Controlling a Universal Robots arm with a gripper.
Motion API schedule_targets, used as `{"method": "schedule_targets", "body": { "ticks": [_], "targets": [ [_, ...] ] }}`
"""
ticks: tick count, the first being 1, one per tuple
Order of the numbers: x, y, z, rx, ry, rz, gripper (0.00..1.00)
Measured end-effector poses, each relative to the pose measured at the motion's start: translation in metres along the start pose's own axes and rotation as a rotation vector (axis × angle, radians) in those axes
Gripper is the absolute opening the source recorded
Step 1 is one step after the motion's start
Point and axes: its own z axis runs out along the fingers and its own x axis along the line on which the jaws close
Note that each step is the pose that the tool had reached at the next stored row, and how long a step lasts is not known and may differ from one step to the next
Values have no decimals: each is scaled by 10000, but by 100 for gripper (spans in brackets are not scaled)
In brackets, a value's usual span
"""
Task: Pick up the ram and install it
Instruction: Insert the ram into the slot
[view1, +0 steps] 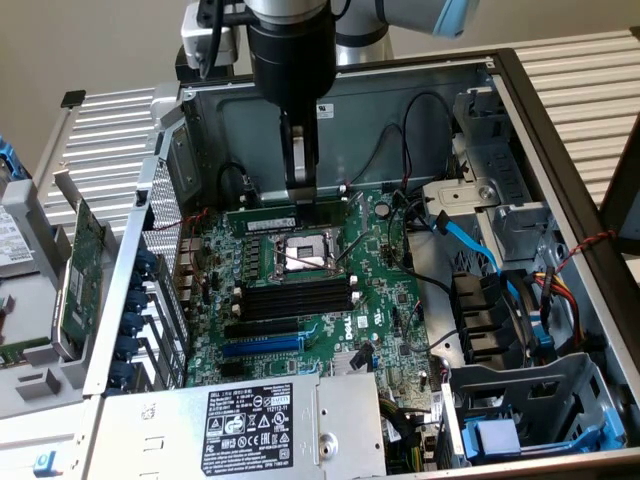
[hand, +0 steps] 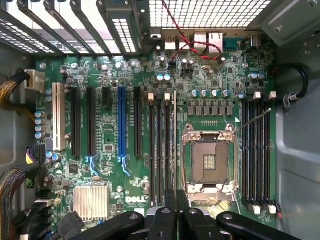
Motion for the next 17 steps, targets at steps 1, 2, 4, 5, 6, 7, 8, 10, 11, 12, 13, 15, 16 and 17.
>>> {"method": "schedule_targets", "body": {
  "ticks": [1,2,4,5,6,7,8,10,11,12,13,15,16,17],
  "targets": [
    [0,0,18,1,-1,6,13],
    [2,-1,36,0,0,10,13],
    [9,1,57,-1,1,11,13],
    [15,1,60,0,1,10,13],
    [21,2,62,-1,1,11,13],
    [27,2,68,0,1,11,13],
    [37,2,73,0,-1,11,13],
    [66,0,82,1,0,11,13],
    [74,0,89,1,-1,11,13],
    [76,1,92,1,0,12,13],
    [77,1,93,0,1,13,13],
    [78,0,108,1,-1,12,13],
    [79,0,123,0,0,11,13],
    [79,0,141,0,1,11,13]
  ]
}}
